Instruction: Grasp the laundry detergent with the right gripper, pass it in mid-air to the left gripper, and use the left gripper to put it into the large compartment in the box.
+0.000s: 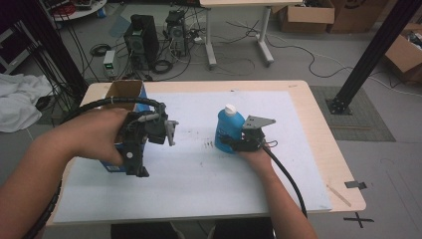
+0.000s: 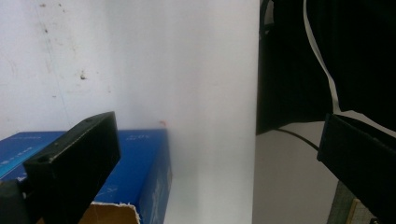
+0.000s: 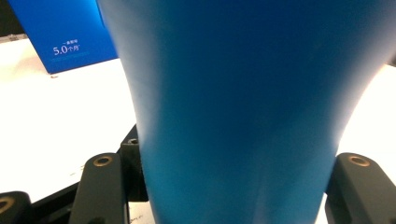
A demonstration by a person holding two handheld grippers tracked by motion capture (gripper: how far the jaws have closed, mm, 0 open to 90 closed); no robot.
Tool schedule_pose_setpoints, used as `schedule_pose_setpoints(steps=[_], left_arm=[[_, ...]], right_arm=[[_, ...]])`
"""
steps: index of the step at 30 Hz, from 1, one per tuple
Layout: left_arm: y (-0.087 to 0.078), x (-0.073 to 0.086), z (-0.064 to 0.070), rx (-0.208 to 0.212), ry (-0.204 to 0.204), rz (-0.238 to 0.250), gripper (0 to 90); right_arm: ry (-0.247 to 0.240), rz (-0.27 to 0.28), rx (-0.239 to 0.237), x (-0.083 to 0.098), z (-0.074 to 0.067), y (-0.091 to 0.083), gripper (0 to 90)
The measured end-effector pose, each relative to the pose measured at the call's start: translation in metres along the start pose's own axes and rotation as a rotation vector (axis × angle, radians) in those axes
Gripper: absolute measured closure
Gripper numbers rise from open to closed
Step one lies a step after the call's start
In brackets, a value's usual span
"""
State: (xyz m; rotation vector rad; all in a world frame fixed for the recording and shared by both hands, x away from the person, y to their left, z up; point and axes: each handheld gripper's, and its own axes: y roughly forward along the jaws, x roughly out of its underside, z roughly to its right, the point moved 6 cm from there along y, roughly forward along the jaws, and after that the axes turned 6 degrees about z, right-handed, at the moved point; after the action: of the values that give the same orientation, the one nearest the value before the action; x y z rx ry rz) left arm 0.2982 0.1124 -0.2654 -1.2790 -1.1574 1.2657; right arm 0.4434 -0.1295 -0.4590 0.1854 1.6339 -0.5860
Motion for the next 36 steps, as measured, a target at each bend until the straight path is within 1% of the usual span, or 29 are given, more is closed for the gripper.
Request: schedule_pose_setpoints(steps=[5,11,15,18,22,27,30,32,36], left_arm=[[0.001,0.0,-0.001,-0.003,-0.001,0.007,0.0],[0.002,0.0,0.0,0.001,-0.004,0.008,0.0],[0.002,-0.001,-0.001,0.001,0.001,0.005,0.1],[0.002,-0.002,-0.001,0.001,0.004,0.01,0.0],[0.001,-0.002,-0.003,0.0,0.005,0.0,0.1],[-0.002,-0.003,-0.006,-0.007,0.0,0.003,0.0],[-0.002,-0.005,-0.009,-0.009,-0.005,0.005,0.1],[-0.003,-0.007,-0.011,-0.009,-0.007,0.007,0.1],[-0.002,-0.011,-0.015,-0.008,-0.005,0.009,0.1]], right_arm=[[-0.002,0.003,-0.011,0.0,-0.001,0.0,41.8],[-0.012,0.008,-0.008,0.0,-0.001,0.0,44.3],[-0.009,0.005,-0.007,-0.001,-0.001,-0.001,45.5],[-0.009,0.001,-0.016,-0.002,-0.002,-0.002,45.8],[-0.011,0.009,-0.025,-0.009,-0.003,-0.008,46.2],[-0.042,0.004,-0.041,-0.022,-0.006,-0.018,46.4],[-0.045,0.005,-0.059,-0.03,-0.01,-0.025,46.5],[-0.054,0.005,-0.072,-0.036,-0.014,-0.03,46.5],[-0.088,-0.007,-0.111,-0.047,-0.025,-0.037,46.6]])
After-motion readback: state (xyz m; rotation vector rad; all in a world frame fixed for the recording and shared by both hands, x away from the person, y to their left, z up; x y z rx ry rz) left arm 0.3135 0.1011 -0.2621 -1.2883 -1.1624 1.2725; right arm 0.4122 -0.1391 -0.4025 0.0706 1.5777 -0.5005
